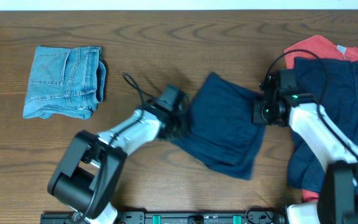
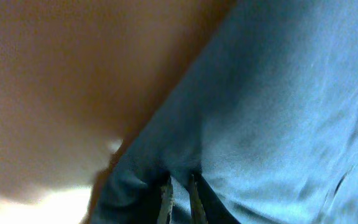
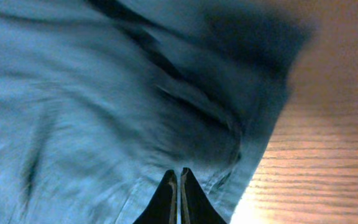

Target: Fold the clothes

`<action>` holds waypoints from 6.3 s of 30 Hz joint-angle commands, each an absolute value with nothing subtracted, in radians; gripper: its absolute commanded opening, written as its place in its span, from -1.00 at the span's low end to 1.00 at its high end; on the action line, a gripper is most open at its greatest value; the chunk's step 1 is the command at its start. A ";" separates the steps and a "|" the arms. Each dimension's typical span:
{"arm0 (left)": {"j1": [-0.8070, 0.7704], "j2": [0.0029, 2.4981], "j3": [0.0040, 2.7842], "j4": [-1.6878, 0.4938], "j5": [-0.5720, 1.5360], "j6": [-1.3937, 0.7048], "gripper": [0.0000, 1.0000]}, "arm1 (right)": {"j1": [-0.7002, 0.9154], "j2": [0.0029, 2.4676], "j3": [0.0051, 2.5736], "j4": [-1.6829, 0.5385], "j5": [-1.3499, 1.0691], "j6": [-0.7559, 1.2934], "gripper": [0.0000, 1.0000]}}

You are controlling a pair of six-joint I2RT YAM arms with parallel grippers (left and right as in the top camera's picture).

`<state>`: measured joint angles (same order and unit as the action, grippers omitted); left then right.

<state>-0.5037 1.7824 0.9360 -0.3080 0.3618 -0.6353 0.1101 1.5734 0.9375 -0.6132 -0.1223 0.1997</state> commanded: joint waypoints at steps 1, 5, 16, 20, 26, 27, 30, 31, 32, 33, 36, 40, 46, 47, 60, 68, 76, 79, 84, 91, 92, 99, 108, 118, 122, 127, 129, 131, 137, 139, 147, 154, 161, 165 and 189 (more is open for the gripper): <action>-0.401 1.822 0.973 -0.278 0.216 -0.446 -0.72 | 0.137 1.479 0.937 -0.600 -0.194 0.166 -0.92; -0.318 1.821 1.090 -0.353 0.245 -0.345 -0.72 | 0.160 1.458 0.937 -0.583 -0.200 0.167 -0.87; -0.324 1.775 1.298 -0.805 0.472 -0.273 -0.70 | 0.258 1.564 0.899 -0.576 -0.175 0.172 -0.89; -0.396 1.778 1.245 -0.843 0.471 -0.274 -0.70 | 0.249 1.652 0.887 -0.548 -0.150 0.206 -0.97; -0.516 1.779 1.040 -0.628 0.380 -0.398 -0.70 | 0.250 1.733 0.887 -0.550 -0.220 0.217 -0.97; -0.523 1.779 1.009 -0.591 0.351 -0.424 -0.70 | 0.250 1.732 0.887 -0.561 -0.230 0.217 -0.97; -0.521 1.791 0.926 -0.493 0.236 -0.513 -0.70 | 0.250 1.704 0.888 -0.615 -0.225 0.240 -0.97; -0.514 1.794 0.909 -0.468 0.204 -0.532 -0.70 | 0.250 1.689 0.888 -0.630 -0.224 0.240 -0.97; -0.503 1.796 0.895 -0.440 0.181 -0.541 -0.70 | 0.250 1.668 0.888 -0.648 -0.221 0.240 -0.97; -0.488 1.796 0.888 -0.411 0.167 -0.540 -0.71 | 0.250 1.641 0.888 -0.664 -0.221 0.243 -0.97; -0.435 1.796 0.895 -0.313 0.165 -0.497 -0.72 | 0.250 1.559 0.888 -0.683 -0.221 0.243 -0.98; -0.362 1.795 0.960 -0.253 0.214 -0.430 -0.70 | 0.250 1.477 0.888 -0.670 -0.222 0.242 -0.98; -0.319 1.791 1.087 -0.338 0.439 -0.340 -0.21 | 0.250 1.477 0.886 -0.598 -0.222 0.227 -0.97; -0.319 1.787 1.100 -0.360 0.464 -0.340 -0.04 | 0.251 1.486 0.886 -0.582 -0.228 0.226 -0.98; -0.239 1.612 1.115 -0.702 0.572 -0.306 0.84 | 0.287 1.703 0.886 -0.492 -0.273 0.213 -0.97; -0.201 1.635 1.081 -0.743 0.569 -0.218 0.96 | 0.286 1.820 0.886 -0.486 -0.271 0.211 -0.98; -0.199 1.761 1.051 -0.689 0.569 -0.116 0.96 | 0.287 1.815 0.886 -0.490 -0.270 0.208 -0.97; -0.199 1.820 1.051 -0.658 0.570 -0.116 0.96 | 0.287 1.815 0.886 -0.494 -0.270 0.208 -0.97; -0.201 1.898 1.051 -0.600 0.696 -0.115 0.95 | 0.287 1.815 0.886 -0.492 -0.270 0.208 -0.97; -0.238 2.009 1.051 -0.492 0.805 -0.159 0.96 | 0.287 1.815 0.886 -0.493 -0.270 0.208 -0.98; -0.245 2.025 1.051 -0.474 0.805 -0.184 0.96 | 0.287 1.815 0.886 -0.493 -0.270 0.208 -0.97; -0.286 2.070 1.051 -0.356 0.804 -0.283 0.75 | 0.287 1.815 0.886 -0.492 -0.270 0.208 -0.97; -0.316 2.070 1.051 -0.243 0.800 -0.313 0.38 | 0.287 1.815 0.886 -0.490 -0.269 0.208 -0.96; -0.336 2.062 1.051 -0.232 0.824 -0.231 -0.63 | 0.286 1.803 0.886 -0.521 -0.262 0.195 -0.97; -0.325 2.020 1.061 -0.353 0.823 -0.152 -0.88 | 0.281 1.737 0.901 -0.586 -0.250 0.174 -0.97; -0.264 1.868 1.114 -0.546 0.812 -0.097 -0.88 | 0.270 1.559 0.920 -0.641 -0.251 0.167 -0.95; -0.216 1.768 1.139 -0.605 0.800 -0.098 -0.88 | 0.270 1.476 0.921 -0.645 -0.251 0.171 -0.95; -0.167 1.684 1.157 -0.637 0.789 -0.110 -0.88 | 0.270 1.405 0.921 -0.652 -0.252 0.183 -0.95; 0.016 1.448 1.171 -0.607 0.682 -0.144 -0.88 | 0.270 1.262 0.921 -0.694 -0.251 0.194 -0.93; 0.084 1.403 1.171 -0.562 0.661 -0.143 -0.88 | 0.270 1.242 0.921 -0.704 -0.251 0.212 -0.92; 0.317 1.423 1.171 -0.351 0.661 -0.214 -0.88 | 0.270 1.237 0.921 -0.708 -0.252 0.232 -0.92; 0.420 1.535 1.171 -0.285 0.502 -0.397 -0.88 | 0.270 1.237 0.921 -0.727 -0.252 0.240 -0.93; 0.445 1.631 1.171 -0.273 0.371 -0.560 -0.88 | 0.270 1.237 0.921 -0.745 -0.251 0.240 -0.93; 0.446 1.665 1.171 -0.297 0.311 -0.592 -0.84 | 0.270 1.237 0.921 -0.758 -0.251 0.240 -0.94; 0.642 1.544 1.171 -0.710 0.446 -0.487 0.62 | 0.270 1.237 0.921 -0.760 -0.239 0.239 -0.90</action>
